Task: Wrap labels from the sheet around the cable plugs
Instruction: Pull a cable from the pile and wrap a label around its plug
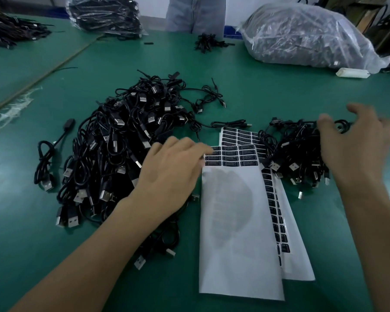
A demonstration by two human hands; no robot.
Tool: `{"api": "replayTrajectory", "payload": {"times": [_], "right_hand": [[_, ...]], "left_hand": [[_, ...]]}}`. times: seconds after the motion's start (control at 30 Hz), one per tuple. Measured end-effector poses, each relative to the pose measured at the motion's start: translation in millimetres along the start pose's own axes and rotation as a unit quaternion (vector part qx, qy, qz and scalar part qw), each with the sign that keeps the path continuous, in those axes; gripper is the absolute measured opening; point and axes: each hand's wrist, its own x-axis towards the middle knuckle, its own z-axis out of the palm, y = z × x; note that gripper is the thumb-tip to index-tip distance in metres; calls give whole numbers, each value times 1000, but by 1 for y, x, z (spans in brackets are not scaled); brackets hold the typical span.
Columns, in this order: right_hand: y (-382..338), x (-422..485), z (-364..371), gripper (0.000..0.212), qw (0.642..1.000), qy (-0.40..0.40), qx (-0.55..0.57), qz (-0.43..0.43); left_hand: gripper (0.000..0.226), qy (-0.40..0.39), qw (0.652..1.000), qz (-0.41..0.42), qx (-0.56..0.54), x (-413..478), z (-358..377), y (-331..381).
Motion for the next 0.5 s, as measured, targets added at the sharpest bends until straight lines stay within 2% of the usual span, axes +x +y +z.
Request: {"api": "replayTrajectory", "payload": {"times": [0.03,0.1,0.17,0.37,0.5], "right_hand": [[-1,-6,-2,54,1000,16,-8,-21],[-6,-21,-3,47,995,51,-7,-83],[-13,-35,1,36,989,43,4,-138],[-29,-83,30,15,950,-194,25,-242],[-21,-98,41,12,933,-246,18,-261]], "left_hand": [[36,19,999,-19,23,1,0,0],[39,8,997,-42,59,2,3,-1],[38,-9,997,-49,64,3,6,-1],[26,-17,995,-47,91,9,9,-3],[26,-21,996,-57,68,10,10,-4]]}}
